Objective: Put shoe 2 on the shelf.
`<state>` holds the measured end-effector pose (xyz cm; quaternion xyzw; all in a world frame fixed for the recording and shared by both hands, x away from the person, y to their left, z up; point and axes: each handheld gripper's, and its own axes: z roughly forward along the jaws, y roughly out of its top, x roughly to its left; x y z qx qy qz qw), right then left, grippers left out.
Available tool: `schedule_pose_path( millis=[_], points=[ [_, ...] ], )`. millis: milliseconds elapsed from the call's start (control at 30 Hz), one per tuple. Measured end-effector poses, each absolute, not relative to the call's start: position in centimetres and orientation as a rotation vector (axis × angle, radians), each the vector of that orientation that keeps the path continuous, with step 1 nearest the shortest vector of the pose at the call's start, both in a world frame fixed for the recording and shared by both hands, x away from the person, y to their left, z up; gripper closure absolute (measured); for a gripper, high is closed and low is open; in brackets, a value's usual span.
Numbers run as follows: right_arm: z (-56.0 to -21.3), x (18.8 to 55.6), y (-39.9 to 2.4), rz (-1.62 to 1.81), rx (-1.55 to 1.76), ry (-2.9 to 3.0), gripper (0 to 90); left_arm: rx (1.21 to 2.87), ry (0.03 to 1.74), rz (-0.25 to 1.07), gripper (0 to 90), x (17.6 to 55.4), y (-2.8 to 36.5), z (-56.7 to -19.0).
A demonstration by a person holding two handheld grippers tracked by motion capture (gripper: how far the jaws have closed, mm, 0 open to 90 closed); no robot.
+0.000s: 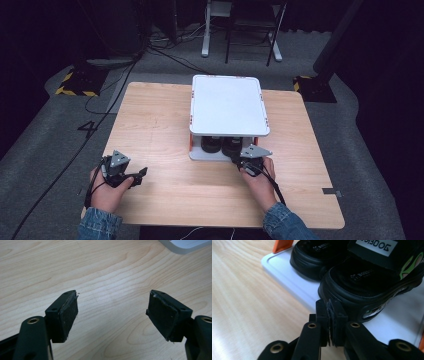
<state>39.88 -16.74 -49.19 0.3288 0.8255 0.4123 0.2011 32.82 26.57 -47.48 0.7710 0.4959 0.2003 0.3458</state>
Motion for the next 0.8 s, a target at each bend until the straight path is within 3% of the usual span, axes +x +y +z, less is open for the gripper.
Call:
schedule_pose_path(
  millis=[233, 333, 567, 800],
  points=[
    [-49.1, 40.6, -16.6, 1.176, 0.927, 2.337, 82.2, 1.992, 1.306, 0.526, 25.0, 32.3, 27.2, -47.6],
    [-48.8, 40.2, -16.5, 1.195, 0.932, 2.330, 66.2, 1.993, 1.291, 0.527, 25.0, 32.5, 27.0, -47.4],
    [-45.3, 37.6, -17.5, 1.295, 0.885, 2.288, 53.7, 2.002, 1.253, 0.513, 25.1, 33.4, 26.1, -47.3],
    [-42.1, 36.3, -21.1, 1.365, 0.955, 2.199, 36.3, 2.007, 1.208, 0.504, 24.8, 33.8, 25.6, -47.0]
  ],
)
